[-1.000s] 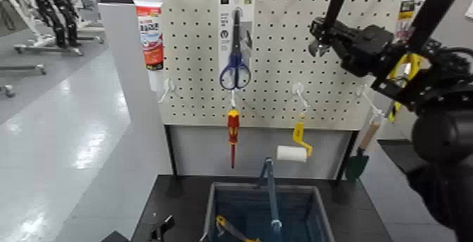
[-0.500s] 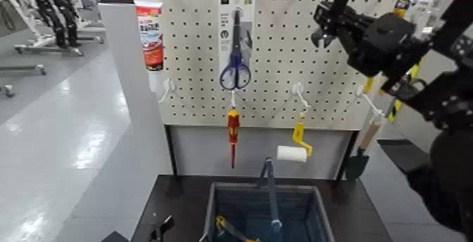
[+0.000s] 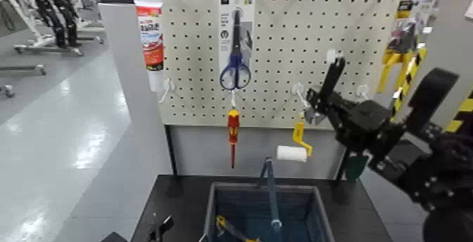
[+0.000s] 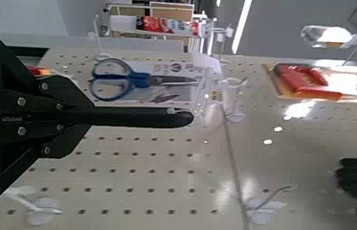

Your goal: Put the black wrench into the crate.

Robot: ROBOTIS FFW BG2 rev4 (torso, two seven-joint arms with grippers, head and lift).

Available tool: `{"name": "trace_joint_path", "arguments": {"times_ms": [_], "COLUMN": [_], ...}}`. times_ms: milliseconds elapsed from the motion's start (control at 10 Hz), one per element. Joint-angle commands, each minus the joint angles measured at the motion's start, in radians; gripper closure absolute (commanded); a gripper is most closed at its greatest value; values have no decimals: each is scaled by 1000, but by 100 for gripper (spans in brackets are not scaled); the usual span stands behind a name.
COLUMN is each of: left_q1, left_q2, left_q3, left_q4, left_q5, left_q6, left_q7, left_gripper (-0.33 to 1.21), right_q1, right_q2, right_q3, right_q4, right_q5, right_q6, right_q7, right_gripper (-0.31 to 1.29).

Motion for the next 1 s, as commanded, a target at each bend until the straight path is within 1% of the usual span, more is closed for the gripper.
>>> {"name": "trace_joint_path", "arguments": {"times_ms": [100,200,300,400,500,800,1000], "left_q1": [2,4,4,5,5,5,5], "left_q2": [1,1,0,0,0,0,1], "left_q3": [-1,-1,0,0,2,2,0], "left_q4": [-1,-2,-2,-2,-2,-2,-4], "left_q5": [0,0,0,0,0,0,0], "left_q6": [0,-2,-2,-2,-2,-2,-2], "left_q7": [0,0,0,0,0,-1,-1], "left_gripper": [10,10,10,10,10,10,10], "right_q1": [98,126,145,158,166,175,181], "right_q2": [3,3,4,4,3,3,4], "right_q3": [-1,2,5,7,10,28,33], "right_q4": [57,92,121,135,158,244,271], "right_q5": [12,18,36,67,79,102,127], "right_q6": [44,53,58,75,87,91,91], "right_q7": [-20,-20,-22,-24,-22,-8,-4], "right_gripper": [111,111,110,110,110,110,110]}}
